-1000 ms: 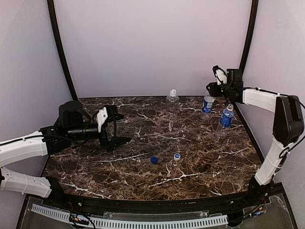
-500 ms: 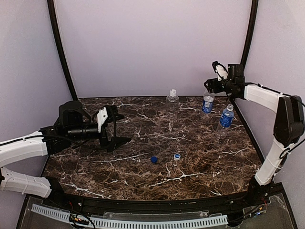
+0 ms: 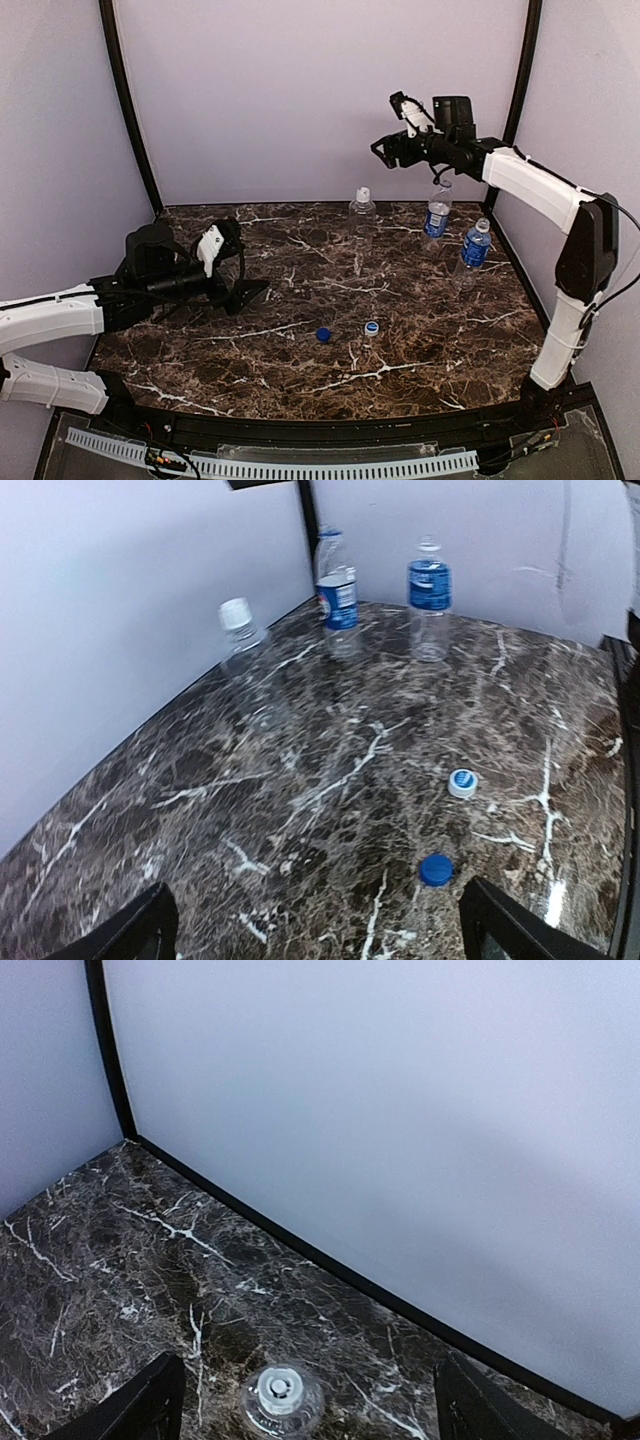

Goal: Unscrew the bottle caps

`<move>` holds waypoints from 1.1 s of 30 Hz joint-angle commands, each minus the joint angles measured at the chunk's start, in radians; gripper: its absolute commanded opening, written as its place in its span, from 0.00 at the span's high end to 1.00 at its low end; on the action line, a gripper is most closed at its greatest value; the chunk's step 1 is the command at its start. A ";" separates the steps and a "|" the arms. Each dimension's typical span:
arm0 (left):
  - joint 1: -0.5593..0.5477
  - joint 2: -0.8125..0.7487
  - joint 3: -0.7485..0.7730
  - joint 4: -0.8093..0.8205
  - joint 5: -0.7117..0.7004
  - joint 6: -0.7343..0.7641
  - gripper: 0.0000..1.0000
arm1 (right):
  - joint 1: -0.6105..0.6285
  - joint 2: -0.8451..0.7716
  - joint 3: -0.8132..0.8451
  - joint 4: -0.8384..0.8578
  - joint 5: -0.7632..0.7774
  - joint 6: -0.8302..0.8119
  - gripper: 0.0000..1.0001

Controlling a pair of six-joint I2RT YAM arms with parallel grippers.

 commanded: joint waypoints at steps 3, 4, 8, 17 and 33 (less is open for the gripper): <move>0.127 -0.035 -0.090 0.002 -0.191 -0.196 0.01 | 0.066 0.181 0.128 -0.125 0.013 0.046 0.14; 0.146 -0.049 -0.103 0.000 -0.231 -0.201 0.01 | 0.072 0.205 0.153 -0.139 0.024 0.054 0.14; 0.197 -0.098 -0.183 -0.010 -0.253 -0.215 0.01 | 0.095 0.283 0.220 -0.182 0.078 0.062 0.15; 0.265 -0.163 -0.251 0.009 -0.229 -0.216 0.00 | 0.110 0.359 0.236 -0.209 0.068 0.091 0.33; 0.270 -0.163 -0.228 0.030 -0.057 -0.136 0.03 | 0.112 0.304 0.217 -0.236 -0.005 0.069 1.00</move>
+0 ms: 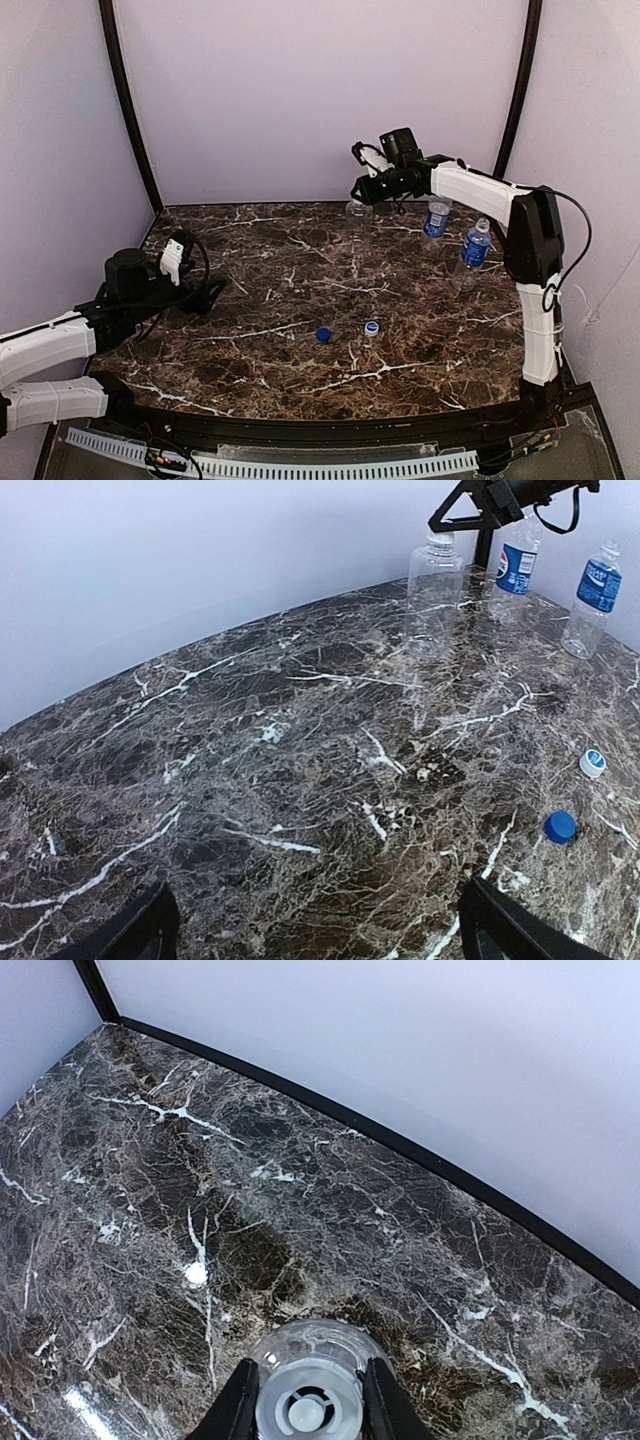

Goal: Unscrew the bottle caps

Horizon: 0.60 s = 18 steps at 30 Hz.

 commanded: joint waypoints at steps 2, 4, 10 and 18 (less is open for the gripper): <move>0.005 0.005 0.027 0.015 0.117 0.075 0.05 | 0.021 -0.079 -0.003 -0.014 -0.085 -0.033 1.00; 0.005 0.014 0.044 0.013 0.149 0.097 0.05 | 0.046 -0.115 0.000 -0.012 -0.118 -0.044 1.00; 0.004 0.061 0.108 0.027 0.274 0.170 0.05 | 0.173 -0.218 -0.044 0.035 -0.254 0.021 1.00; -0.040 0.138 0.206 0.004 0.415 0.175 0.01 | 0.346 -0.263 -0.103 0.150 -0.397 0.134 1.00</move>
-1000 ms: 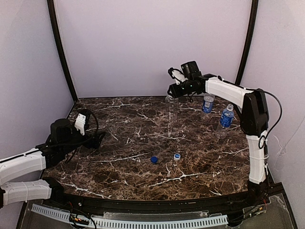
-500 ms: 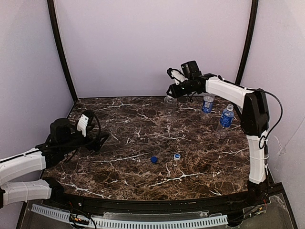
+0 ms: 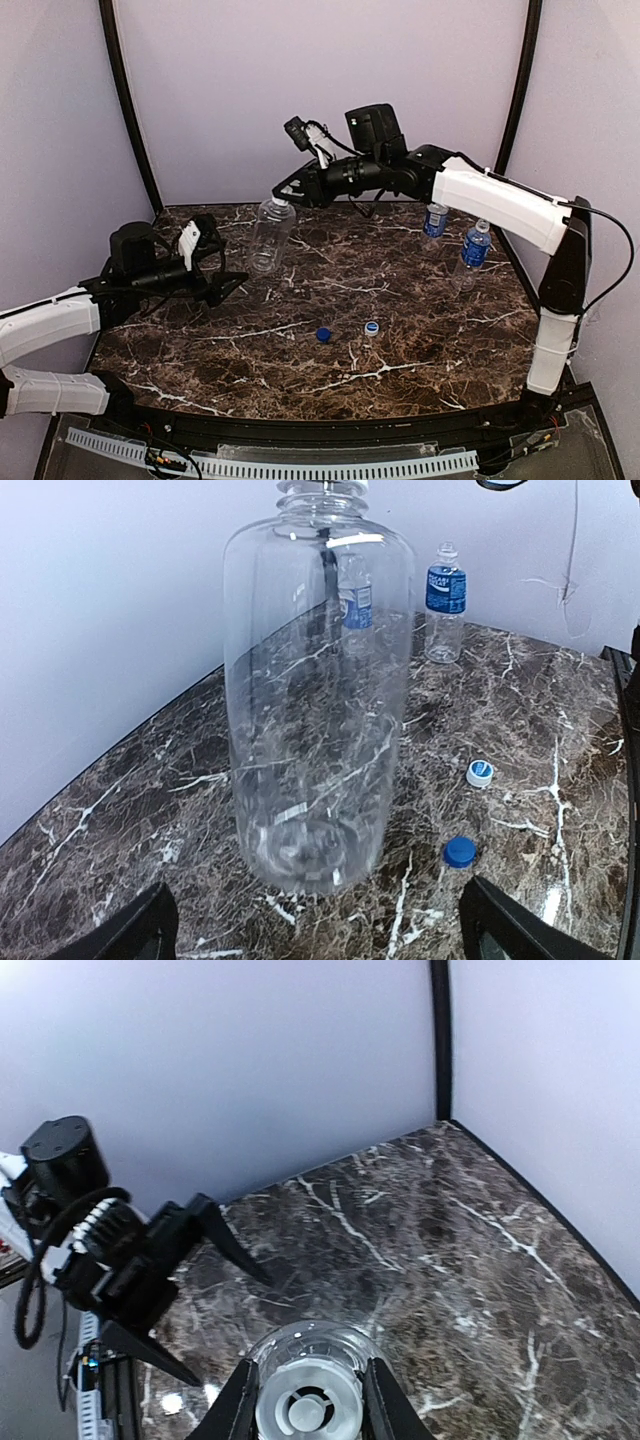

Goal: Unscrew the bottle caps

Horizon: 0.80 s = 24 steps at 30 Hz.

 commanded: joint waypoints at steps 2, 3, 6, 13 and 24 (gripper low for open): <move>-0.012 0.029 0.046 -0.002 0.090 -0.017 0.01 | 0.076 -0.005 -0.020 0.078 -0.107 0.070 1.00; -0.012 0.029 0.048 0.000 0.091 -0.021 0.01 | 0.085 -0.006 -0.020 0.083 -0.110 0.074 1.00; -0.014 0.029 0.051 0.011 0.109 -0.037 0.01 | 0.105 -0.008 -0.023 0.107 -0.127 0.093 1.00; -0.050 0.045 0.059 0.036 0.129 -0.034 0.02 | 0.127 0.003 -0.020 0.172 -0.156 0.128 1.00; -0.060 0.057 0.072 0.078 0.097 -0.033 0.32 | 0.132 0.004 -0.039 0.182 -0.160 0.147 1.00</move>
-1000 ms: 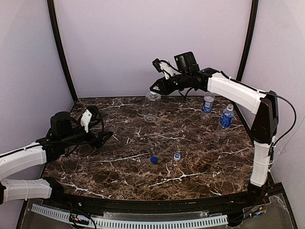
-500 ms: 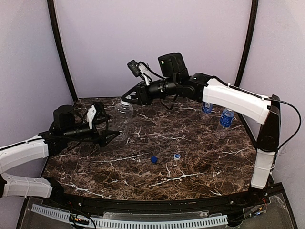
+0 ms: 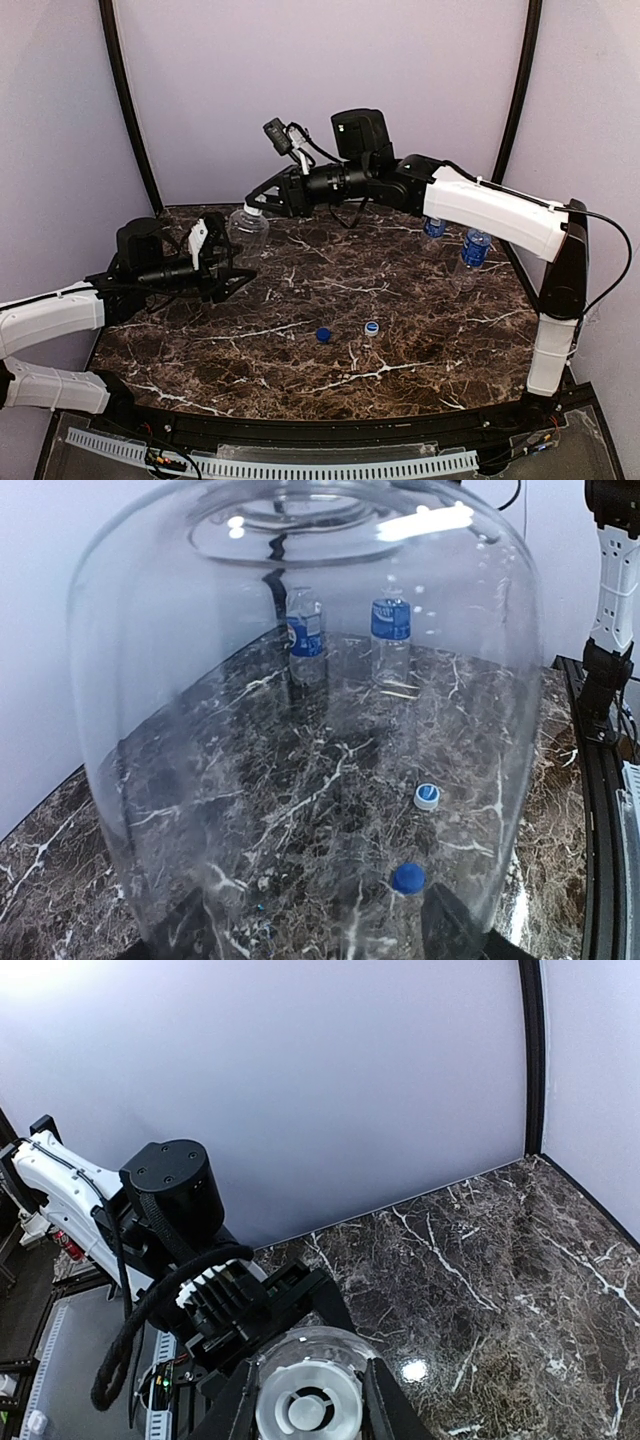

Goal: Unscrew the bottle caps

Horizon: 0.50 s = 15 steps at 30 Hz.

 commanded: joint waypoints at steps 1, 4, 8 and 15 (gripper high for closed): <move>-0.004 -0.004 0.020 0.047 -0.012 -0.002 0.34 | 0.009 0.006 -0.017 0.037 -0.017 0.025 1.00; -0.004 -0.007 0.019 0.056 -0.039 0.008 0.42 | 0.009 0.009 -0.018 0.023 -0.001 0.022 0.77; -0.005 -0.011 0.022 0.043 -0.145 0.077 0.47 | 0.010 -0.011 -0.005 -0.035 0.065 0.006 0.24; -0.074 -0.007 -0.015 0.089 -0.402 0.364 0.49 | 0.016 -0.044 -0.047 -0.073 0.315 0.055 0.18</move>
